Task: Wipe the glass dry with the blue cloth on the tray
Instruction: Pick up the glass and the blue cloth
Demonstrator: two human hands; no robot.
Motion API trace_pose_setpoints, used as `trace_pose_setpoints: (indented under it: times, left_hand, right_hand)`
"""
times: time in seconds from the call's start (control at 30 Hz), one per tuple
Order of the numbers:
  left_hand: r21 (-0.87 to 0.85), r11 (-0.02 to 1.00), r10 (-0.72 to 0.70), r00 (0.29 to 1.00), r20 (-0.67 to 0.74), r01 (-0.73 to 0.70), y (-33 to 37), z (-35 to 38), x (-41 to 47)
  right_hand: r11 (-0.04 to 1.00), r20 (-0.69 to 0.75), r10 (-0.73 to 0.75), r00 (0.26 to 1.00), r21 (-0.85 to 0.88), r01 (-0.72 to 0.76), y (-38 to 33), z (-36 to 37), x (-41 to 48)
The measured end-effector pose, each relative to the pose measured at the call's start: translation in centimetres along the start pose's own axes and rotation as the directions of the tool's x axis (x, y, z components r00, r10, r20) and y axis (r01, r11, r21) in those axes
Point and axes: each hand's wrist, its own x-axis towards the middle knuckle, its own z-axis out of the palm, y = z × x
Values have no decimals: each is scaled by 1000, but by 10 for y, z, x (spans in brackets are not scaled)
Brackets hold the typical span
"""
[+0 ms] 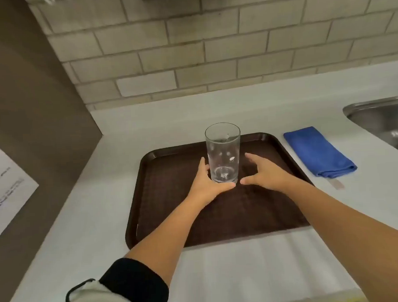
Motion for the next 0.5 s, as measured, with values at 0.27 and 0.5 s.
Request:
trace_pose_setpoints:
  times: [0.27, 0.5]
  left_hand:
    - [-10, 997, 73, 992, -102, -74, -6, 14, 25]
    - [-46, 997, 58, 985, -162, -67, 7, 13, 19]
  right_hand:
    - [998, -180, 2, 984, 61, 9, 25, -67, 32]
    - [795, -276, 298, 914, -458, -398, 87, -106, 66]
